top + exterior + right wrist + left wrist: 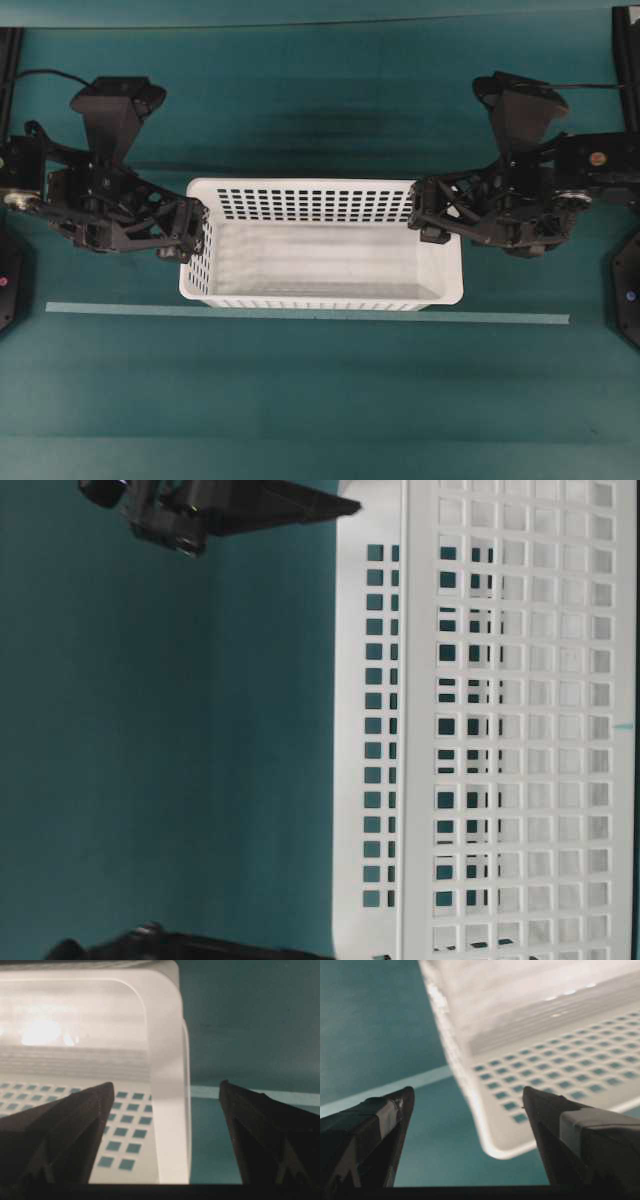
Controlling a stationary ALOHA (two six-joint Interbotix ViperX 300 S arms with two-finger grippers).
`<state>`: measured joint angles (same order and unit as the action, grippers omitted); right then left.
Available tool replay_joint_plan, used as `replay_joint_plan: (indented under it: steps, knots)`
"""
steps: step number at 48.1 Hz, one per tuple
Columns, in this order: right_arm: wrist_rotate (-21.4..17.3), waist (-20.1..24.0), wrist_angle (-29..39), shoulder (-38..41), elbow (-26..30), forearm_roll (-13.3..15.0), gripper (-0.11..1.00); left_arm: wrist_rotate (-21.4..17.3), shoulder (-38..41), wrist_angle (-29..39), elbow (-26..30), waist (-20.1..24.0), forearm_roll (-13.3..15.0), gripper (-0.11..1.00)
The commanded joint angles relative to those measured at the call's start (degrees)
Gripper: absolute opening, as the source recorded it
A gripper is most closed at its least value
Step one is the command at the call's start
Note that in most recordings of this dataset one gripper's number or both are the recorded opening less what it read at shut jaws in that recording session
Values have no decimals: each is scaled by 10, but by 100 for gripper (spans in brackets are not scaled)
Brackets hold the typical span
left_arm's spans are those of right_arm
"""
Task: Lift the white basket with both hands.
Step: 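Move both open grippers over the basket's left and right end rims, then close both grippers on the basket's end rims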
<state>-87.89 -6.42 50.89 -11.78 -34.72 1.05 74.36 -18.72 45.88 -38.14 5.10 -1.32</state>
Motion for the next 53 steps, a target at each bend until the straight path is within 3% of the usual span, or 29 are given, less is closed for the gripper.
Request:
replay_joint_plan:
  steps: [1,28,44,48,53]
  knots:
    - [-3,2,-5,22,3,4,87,1,8,-25,-7,7,-3,93]
    - [-25,13,-16,88,5,4,87,2,93,-112,-25,9,-3,92]
    - [-38,13,-19,91,5,7,87,2,96,-117,-29,9,-3,91]
    - [-38,13,-26,91,5,11,86,2,96,-117,-29,9,-3,87]
    - [-38,13,-38,91,4,11,82,2,97,-118,-26,9,-3,73]
